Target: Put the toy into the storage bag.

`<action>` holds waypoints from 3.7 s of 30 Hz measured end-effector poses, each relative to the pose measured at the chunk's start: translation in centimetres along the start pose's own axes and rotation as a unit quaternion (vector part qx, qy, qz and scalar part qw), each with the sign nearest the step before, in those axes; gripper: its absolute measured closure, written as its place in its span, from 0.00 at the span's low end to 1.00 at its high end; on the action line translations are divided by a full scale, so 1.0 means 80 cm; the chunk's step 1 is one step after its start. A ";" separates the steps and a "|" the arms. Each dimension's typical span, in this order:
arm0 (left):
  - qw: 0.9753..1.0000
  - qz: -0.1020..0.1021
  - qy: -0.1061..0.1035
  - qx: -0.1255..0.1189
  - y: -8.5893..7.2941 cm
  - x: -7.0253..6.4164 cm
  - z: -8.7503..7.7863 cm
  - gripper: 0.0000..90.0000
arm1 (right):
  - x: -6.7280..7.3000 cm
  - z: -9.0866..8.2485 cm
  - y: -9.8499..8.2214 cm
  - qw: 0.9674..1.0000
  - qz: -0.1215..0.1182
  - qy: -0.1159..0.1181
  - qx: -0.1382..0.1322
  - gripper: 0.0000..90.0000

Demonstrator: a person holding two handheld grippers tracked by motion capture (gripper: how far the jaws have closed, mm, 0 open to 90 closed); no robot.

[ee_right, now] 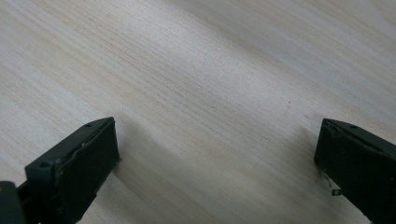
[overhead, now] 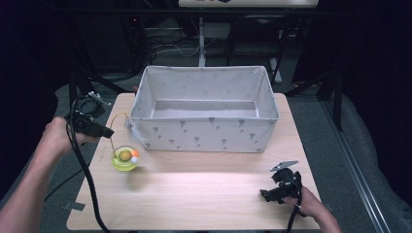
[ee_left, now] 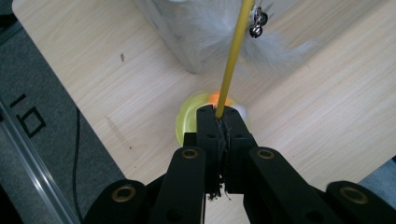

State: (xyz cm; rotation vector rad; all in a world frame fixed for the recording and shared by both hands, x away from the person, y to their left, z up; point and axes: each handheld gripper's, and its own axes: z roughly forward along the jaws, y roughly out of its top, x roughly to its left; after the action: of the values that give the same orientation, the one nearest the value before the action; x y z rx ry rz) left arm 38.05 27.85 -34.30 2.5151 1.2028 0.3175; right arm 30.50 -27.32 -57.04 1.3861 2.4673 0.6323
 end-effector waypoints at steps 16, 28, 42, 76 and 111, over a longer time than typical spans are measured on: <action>0.998 -0.031 0.047 0.011 0.018 0.041 -0.011 0.98 | 0.000 0.000 0.000 1.000 -0.001 0.000 -0.002 0.00; 0.997 -0.041 0.064 0.019 0.043 0.063 -0.015 0.98 | 0.000 0.000 0.000 1.000 -0.002 0.000 -0.002 0.00; 0.994 -0.061 0.083 0.021 0.064 0.084 -0.027 0.98 | 0.000 0.000 0.000 1.000 -0.001 0.000 -0.003 0.00; 0.990 -0.044 0.136 0.007 0.145 0.086 -0.103 0.98 | 0.000 0.001 0.000 1.000 -0.001 -0.001 -0.003 0.00; 0.988 0.014 0.151 -0.023 0.222 0.038 -0.144 0.98 | 0.000 0.000 0.000 1.000 0.000 0.000 -0.001 0.00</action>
State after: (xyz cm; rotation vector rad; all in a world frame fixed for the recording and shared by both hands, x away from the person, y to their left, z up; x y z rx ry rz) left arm 48.67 22.14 -16.61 2.5076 1.2506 0.7483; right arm 30.50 -27.31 -57.05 1.3851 2.4662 0.6339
